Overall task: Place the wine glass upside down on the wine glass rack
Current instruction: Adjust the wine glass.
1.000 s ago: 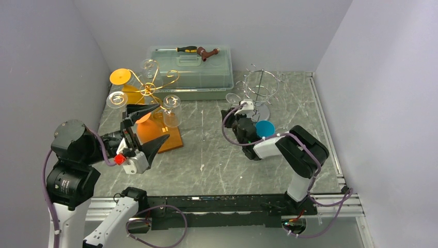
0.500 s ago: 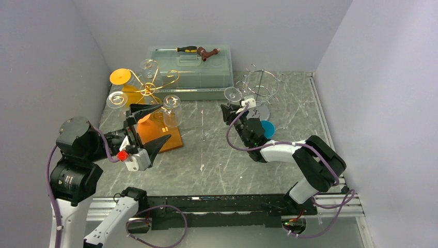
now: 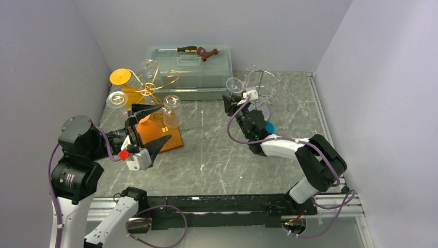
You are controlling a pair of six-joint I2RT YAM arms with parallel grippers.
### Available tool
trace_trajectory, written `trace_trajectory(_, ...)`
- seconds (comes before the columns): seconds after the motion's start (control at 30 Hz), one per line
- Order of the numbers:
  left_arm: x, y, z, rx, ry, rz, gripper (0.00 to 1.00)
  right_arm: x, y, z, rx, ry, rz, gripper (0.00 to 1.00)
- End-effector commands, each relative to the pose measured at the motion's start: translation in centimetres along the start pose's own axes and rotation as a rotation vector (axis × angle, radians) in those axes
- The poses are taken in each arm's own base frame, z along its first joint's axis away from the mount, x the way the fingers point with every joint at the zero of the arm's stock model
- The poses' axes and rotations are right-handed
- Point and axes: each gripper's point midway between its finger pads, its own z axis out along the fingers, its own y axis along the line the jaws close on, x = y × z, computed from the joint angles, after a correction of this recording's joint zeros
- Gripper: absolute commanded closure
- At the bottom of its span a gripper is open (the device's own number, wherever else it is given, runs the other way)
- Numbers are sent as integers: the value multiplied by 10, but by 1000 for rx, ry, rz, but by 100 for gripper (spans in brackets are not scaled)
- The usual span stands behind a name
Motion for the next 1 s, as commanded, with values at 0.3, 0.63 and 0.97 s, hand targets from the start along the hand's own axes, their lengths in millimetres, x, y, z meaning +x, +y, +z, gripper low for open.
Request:
trace_trajectory(0.3,-4,-1,2,19,-23,9,0,-23,-25,7,52,-75,38,100)
trace_trajectory(0.63,-6,-2,2,26,-29,7,0,-2,-46,-2,90,-21,50,100)
trace_trajectory(0.97,-7,-2,1,26,-28,8,1,20,-48,0,81,37,61,100)
